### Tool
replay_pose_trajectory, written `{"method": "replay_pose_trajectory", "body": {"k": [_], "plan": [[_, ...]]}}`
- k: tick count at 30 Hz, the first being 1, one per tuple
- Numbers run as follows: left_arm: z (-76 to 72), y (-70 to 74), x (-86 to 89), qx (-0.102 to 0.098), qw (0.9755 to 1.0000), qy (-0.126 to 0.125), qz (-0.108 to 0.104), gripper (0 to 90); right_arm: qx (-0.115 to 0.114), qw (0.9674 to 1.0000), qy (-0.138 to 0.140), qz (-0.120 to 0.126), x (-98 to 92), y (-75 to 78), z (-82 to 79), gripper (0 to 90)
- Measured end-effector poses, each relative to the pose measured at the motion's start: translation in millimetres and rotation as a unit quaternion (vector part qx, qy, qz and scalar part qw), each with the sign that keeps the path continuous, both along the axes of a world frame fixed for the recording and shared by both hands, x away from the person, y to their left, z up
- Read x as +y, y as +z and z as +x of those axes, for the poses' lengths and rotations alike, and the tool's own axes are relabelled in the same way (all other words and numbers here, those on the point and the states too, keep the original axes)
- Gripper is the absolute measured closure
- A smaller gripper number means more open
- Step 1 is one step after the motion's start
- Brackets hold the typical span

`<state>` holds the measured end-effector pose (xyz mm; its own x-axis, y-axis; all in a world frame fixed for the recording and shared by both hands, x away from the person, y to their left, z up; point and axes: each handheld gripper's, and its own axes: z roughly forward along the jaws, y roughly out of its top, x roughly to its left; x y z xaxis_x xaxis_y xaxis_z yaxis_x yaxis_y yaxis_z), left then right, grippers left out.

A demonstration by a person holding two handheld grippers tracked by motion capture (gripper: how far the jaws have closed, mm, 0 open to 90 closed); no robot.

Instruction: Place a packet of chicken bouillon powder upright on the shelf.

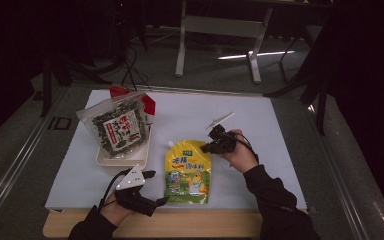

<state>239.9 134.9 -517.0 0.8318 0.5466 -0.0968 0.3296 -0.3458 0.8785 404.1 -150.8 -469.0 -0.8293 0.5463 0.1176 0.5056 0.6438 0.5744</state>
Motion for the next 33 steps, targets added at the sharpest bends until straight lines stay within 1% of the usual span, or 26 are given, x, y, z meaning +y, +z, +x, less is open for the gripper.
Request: {"method": "replay_pose_trajectory", "body": {"k": [2,3,5,7,9,12,14,17,19,20,21,23,24,26,28,30,31,33], "plan": [[-0.1,1.8,-1.4,0.009,0.9999,-0.002,0.004,5.0,-0.007,1.0000,0.005,0.002,-1.3,5.0,-4.0,90.0],[0.1,2.6,-2.2,0.013,0.9999,0.001,0.008,4.8,-0.012,0.9999,0.007,0.004,-2.0,7.5,-6.0,90.0],[1.1,4.1,-3.1,0.019,0.9998,0.001,0.008,4.8,-0.020,0.9997,0.010,0.003,-2.6,12.2,-10.8,90.0],[2.6,6.0,-2.8,0.025,0.9997,0.006,0.005,4.7,-0.033,0.9993,0.015,0.009,-3.7,17.1,-16.8,90.0],[4.4,8.1,-2.8,0.024,0.9995,0.018,0.010,4.8,-0.044,0.9988,0.018,0.015,-5.3,22.7,-22.9,90.0],[7.9,10.5,-2.3,0.026,0.9994,0.019,0.008,5.3,-0.053,0.9980,0.027,0.022,-7.3,31.2,-31.0,90.0],[10.1,12.0,-4.0,0.024,0.9993,0.028,0.011,6.4,-0.068,0.9968,0.031,0.028,-7.3,36.6,-37.3,90.0],[14.2,13.8,-3.2,0.023,0.9993,0.027,0.010,6.7,-0.092,0.9943,0.040,0.035,-5.3,44.0,-48.0,90.0],[19.4,13.6,-1.5,0.031,0.9991,0.028,0.010,6.8,-0.105,0.9928,0.046,0.036,-3.4,48.3,-54.4,90.0],[21.4,13.6,-0.6,0.031,0.9989,0.033,0.013,6.8,-0.109,0.9921,0.049,0.037,-2.9,50.3,-56.9,90.0],[23.5,13.7,0.8,0.032,0.9987,0.038,0.011,7.5,-0.111,0.9917,0.051,0.039,-2.5,52.2,-59.3,90.0],[26.6,14.2,2.8,0.033,0.9983,0.049,0.006,12.2,-0.114,0.9911,0.055,0.040,-2.2,55.7,-63.1,90.0],[28.4,14.5,3.9,0.034,0.9982,0.050,0.003,14.7,-0.116,0.9907,0.058,0.042,-2.3,57.0,-64.8,90.0],[32.4,14.5,5.9,0.032,0.9981,0.053,-0.001,15.4,-0.119,0.9899,0.062,0.045,-2.5,59.6,-68.1,90.0],[36.9,14.5,7.7,0.038,0.9979,0.053,-0.007,15.5,-0.125,0.9886,0.069,0.050,-2.6,61.9,-71.7,90.0],[40.1,15.3,9.2,0.041,0.9979,0.046,-0.017,17.6,-0.130,0.9871,0.078,0.053,-2.1,64.1,-75.9,90.0],[40.8,16.0,9.3,0.038,0.9980,0.047,-0.018,19.2,-0.132,0.9865,0.079,0.057,-2.0,65.3,-77.8,90.0],[41.1,19.1,10.4,0.030,0.9985,0.036,-0.026,25.8,-0.133,0.9857,0.086,0.057,-1.8,67.6,-80.5,90.0]]}}
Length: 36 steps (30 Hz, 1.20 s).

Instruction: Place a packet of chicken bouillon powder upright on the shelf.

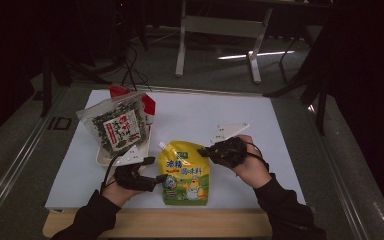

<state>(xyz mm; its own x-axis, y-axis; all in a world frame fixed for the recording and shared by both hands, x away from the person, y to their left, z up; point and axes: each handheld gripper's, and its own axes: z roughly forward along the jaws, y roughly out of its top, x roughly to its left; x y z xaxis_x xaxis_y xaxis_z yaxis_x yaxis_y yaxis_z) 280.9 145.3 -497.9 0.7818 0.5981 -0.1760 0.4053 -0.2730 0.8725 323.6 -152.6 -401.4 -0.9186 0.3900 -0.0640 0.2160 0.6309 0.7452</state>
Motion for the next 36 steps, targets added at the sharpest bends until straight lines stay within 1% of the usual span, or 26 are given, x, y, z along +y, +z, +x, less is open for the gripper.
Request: {"method": "replay_pose_trajectory", "body": {"k": [1,2,3,4,5,7,9,10,11,12,13,16,19,21,23,25,27,29,31,34,36], "plan": [[-0.2,1.9,0.3,-0.003,1.0000,-0.003,-0.002,30.6,-0.002,1.0000,0.002,0.001,0.1,1.1,-1.4,90.0],[-0.2,1.9,0.3,-0.003,1.0000,-0.003,-0.002,33.6,-0.002,1.0000,0.002,0.001,0.1,1.1,-1.4,90.0],[0.2,5.5,1.2,-0.008,0.9999,-0.009,-0.003,33.6,-0.003,1.0000,0.006,0.000,0.2,1.9,-2.5,90.0],[0.2,5.5,1.2,-0.008,0.9999,-0.009,-0.003,39.0,-0.003,1.0000,0.006,0.000,0.2,1.9,-2.5,90.0],[1.2,11.3,2.4,-0.016,0.9998,-0.013,-0.003,42.5,-0.006,0.9999,0.014,0.003,0.2,4.5,-6.4,90.0],[2.0,15.8,2.7,-0.022,0.9997,-0.013,-0.002,46.7,-0.005,0.9999,0.015,0.005,0.2,5.4,-8.0,90.0],[2.4,19.9,2.2,-0.027,0.9994,-0.019,0.006,53.9,-0.006,0.9998,0.018,0.005,0.6,6.0,-9.5,90.0],[2.8,21.1,1.5,-0.027,0.9994,-0.021,0.012,54.5,-0.007,0.9998,0.020,0.005,0.7,6.4,-9.8,90.0],[3.0,21.8,1.3,-0.031,0.9992,-0.017,0.020,56.2,-0.007,0.9998,0.020,0.004,0.6,6.8,-10.2,90.0],[2.7,22.4,1.8,-0.038,0.9988,-0.015,0.026,61.3,-0.006,0.9998,0.021,0.004,0.2,7.1,-10.5,90.0],[2.8,23.0,2.6,-0.039,0.9987,-0.017,0.028,64.7,-0.004,0.9997,0.022,0.006,-0.3,7.2,-10.7,90.0],[1.5,24.6,3.0,-0.042,0.9985,-0.015,0.031,70.4,-0.001,0.9997,0.023,0.008,-1.4,6.6,-10.9,90.0],[0.9,28.0,4.7,-0.039,0.9986,-0.017,0.030,78.8,0.002,0.9997,0.023,0.010,-3.0,7.5,-11.9,90.0],[0.8,30.5,6.3,-0.033,0.9988,-0.020,0.029,85.8,0.006,0.9996,0.025,0.014,-4.3,8.0,-12.3,90.0],[-0.4,34.2,5.7,-0.028,0.9987,-0.024,0.035,87.9,0.008,0.9995,0.025,0.015,-4.9,8.6,-12.7,90.0],[-2.9,38.3,4.2,-0.034,0.9981,-0.029,0.043,89.8,0.009,0.9995,0.026,0.017,-5.3,9.3,-12.6,90.0],[-6.5,43.3,2.4,-0.047,0.9971,-0.032,0.050,90.0,0.004,0.9995,0.022,0.020,-6.7,12.1,-12.4,90.0],[-9.3,47.1,0.5,-0.058,0.9962,-0.032,0.056,90.0,0.003,0.9993,0.021,0.030,-9.9,15.8,-11.8,90.0],[-10.2,48.6,-1.6,-0.071,0.9947,-0.032,0.068,90.0,0.001,0.9991,0.021,0.038,-12.9,17.2,-11.4,90.0],[-8.8,47.7,-2.0,-0.071,0.9947,-0.039,0.064,90.0,0.003,0.9991,0.018,0.039,-16.7,14.2,-10.5,89.8],[-7.7,46.3,-2.6,-0.072,0.9949,-0.045,0.054,90.0,0.008,0.9989,0.022,0.040,-19.5,12.4,-9.1,89.2]]}}
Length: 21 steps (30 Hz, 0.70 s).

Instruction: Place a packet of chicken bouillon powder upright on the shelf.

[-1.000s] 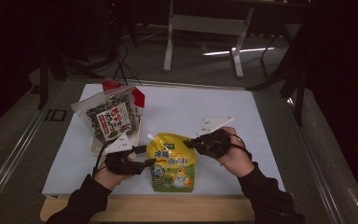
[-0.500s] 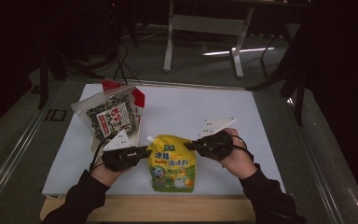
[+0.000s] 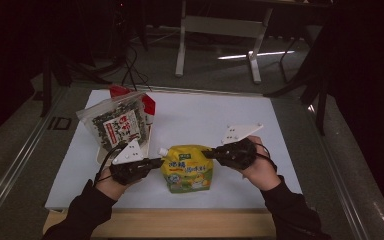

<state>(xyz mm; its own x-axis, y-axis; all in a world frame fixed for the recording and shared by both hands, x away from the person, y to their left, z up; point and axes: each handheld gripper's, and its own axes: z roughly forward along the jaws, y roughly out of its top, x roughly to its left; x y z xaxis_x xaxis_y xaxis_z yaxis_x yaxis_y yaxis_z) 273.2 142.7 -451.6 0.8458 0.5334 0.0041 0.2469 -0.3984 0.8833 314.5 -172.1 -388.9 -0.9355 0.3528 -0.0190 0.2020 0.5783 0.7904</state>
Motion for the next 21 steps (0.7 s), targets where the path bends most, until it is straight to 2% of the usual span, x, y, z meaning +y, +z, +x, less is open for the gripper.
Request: {"method": "replay_pose_trajectory", "body": {"k": [1,3,6,10,13,16,18,21], "plan": [[0.0,-0.2,-0.5,-0.001,1.0000,-0.003,-0.001,90.0,0.002,1.0000,-0.003,-0.004,-1.0,-0.7,1.0,87.7],[-1.3,-0.1,-3.2,-0.005,0.9999,-0.014,-0.005,90.0,0.020,0.9997,0.006,-0.013,-1.2,-4.6,5.8,80.4],[-2.8,0.8,-7.4,-0.009,0.9997,-0.022,-0.004,90.0,0.037,0.9986,0.020,-0.032,2.9,-15.4,11.9,78.5],[-1.5,0.2,-7.7,-0.002,0.9997,-0.022,-0.011,90.0,0.039,0.9980,0.028,-0.041,3.7,-20.0,15.5,82.5],[-1.8,0.4,-9.1,0.001,0.9995,-0.027,-0.015,90.0,0.040,0.9966,0.048,-0.054,3.6,-19.9,14.9,85.2],[-4.8,2.0,-11.9,-0.005,0.9995,-0.029,-0.008,90.0,0.040,0.9940,0.072,-0.071,3.5,-18.1,11.5,88.9],[-5.8,3.1,-12.1,-0.006,0.9995,-0.031,-0.003,90.0,0.035,0.9935,0.076,-0.077,3.5,-16.5,8.5,89.6],[-6.7,3.2,-11.3,-0.001,0.9995,-0.032,-0.008,88.7,0.034,0.9933,0.080,-0.077,3.6,-14.1,5.9,89.8]]}}
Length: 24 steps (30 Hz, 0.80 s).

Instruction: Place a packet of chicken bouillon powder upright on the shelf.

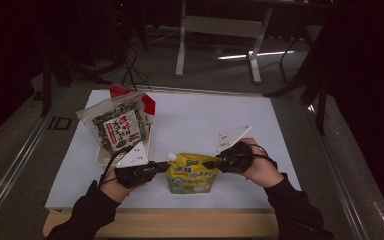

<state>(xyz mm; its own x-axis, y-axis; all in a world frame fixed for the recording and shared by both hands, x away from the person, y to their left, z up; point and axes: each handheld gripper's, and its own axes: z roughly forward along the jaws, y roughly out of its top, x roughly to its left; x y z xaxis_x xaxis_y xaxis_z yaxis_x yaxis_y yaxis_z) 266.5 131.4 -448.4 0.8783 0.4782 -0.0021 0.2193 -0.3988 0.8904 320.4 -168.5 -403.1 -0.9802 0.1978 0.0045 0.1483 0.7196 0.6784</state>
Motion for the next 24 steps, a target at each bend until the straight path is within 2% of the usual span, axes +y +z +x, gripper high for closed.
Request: {"method": "replay_pose_trajectory", "body": {"k": [4,5,6,7,13,16,20,24], "plan": [[-3.3,-0.8,-1.1,-0.004,1.0000,-0.001,-0.005,68.5,-0.002,1.0000,0.001,0.002,1.0,3.3,-0.6,89.9],[-3.3,-0.8,-1.1,-0.004,1.0000,-0.001,-0.005,68.5,-0.003,1.0000,0.002,0.002,1.5,4.8,-0.8,89.9],[-8.1,-2.9,-2.9,-0.008,0.9998,0.008,-0.013,56.0,-0.006,1.0000,0.002,0.003,2.6,7.8,-0.4,89.9],[-8.9,-3.7,-3.3,-0.008,0.9998,0.014,-0.012,47.1,-0.008,1.0000,0.001,0.001,2.7,9.3,0.2,90.0],[-11.6,-15.0,-3.4,0.008,0.9990,0.038,-0.022,15.5,-0.025,0.9994,-0.015,0.020,-1.0,23.8,4.2,90.0],[-12.8,-23.5,-5.4,0.013,0.9991,0.035,-0.021,13.1,-0.035,0.9985,-0.022,0.035,-3.1,34.4,5.6,90.0],[-13.9,-36.7,-11.3,0.020,0.9989,0.036,-0.021,2.6,-0.043,0.9977,-0.025,0.046,-3.0,48.0,10.0,90.0],[-14.2,-43.8,-14.7,0.031,0.9990,0.022,-0.022,2.6,-0.050,0.9968,-0.029,0.056,0.0,57.2,14.7,90.0]]}}
